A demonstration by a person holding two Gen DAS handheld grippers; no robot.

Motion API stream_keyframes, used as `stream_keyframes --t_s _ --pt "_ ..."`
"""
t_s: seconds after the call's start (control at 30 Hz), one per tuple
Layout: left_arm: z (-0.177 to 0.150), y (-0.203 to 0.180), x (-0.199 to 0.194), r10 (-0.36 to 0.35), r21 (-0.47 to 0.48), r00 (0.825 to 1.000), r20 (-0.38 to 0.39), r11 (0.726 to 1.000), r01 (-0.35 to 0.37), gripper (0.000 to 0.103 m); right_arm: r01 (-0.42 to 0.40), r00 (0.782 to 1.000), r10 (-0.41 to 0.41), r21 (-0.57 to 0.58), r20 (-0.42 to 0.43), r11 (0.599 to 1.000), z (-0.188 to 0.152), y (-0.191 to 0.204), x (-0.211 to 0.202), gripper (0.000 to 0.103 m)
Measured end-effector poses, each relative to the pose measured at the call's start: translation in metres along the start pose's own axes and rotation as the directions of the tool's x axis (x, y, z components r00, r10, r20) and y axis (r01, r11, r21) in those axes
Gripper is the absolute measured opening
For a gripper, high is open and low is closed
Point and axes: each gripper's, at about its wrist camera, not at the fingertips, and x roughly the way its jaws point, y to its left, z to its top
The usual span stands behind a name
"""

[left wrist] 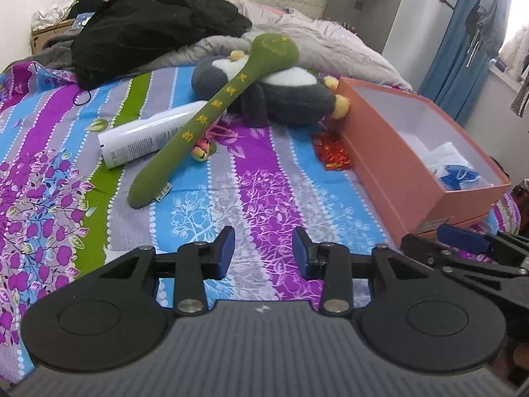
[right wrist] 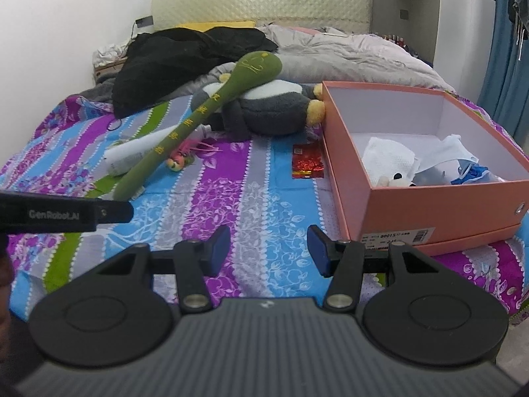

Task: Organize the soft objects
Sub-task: 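Lower the right gripper onto the red candy wrapper and close it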

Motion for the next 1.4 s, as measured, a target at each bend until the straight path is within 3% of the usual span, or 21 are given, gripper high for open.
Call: stream_keyframes --t_s 0.43,0.73,0.97,1.13,1.4 --pt "0.02 0.014 0.079 0.035 -0.006 0.999 -0.028 0.999 -0.035 0.05 0.011 0.999 -0.012 -0.024 -0.037 1.0 0.006 -0.002 0.059 0.054" --pt "0.036 0.026 0.14 0.058 -0.078 0.998 -0.033 0.995 -0.06 0.05 0.025 0.997 -0.029 -0.055 -0.072 0.998 0.012 -0.004 0.118 0.053" --pt "0.052 0.029 0.174 0.149 -0.069 0.989 0.0 0.986 -0.149 0.05 0.074 0.996 -0.078 -0.102 -0.039 0.992 0.027 0.001 0.163 0.053" --pt "0.057 0.038 0.19 0.219 -0.152 0.975 0.027 0.965 -0.212 0.05 0.137 0.99 -0.14 -0.134 -0.008 0.981 0.04 0.004 0.192 0.053" --pt "0.057 0.05 0.205 0.295 -0.364 0.955 0.039 0.894 -0.261 0.05 0.22 0.976 -0.214 -0.239 0.049 0.946 0.053 0.013 0.222 0.053"
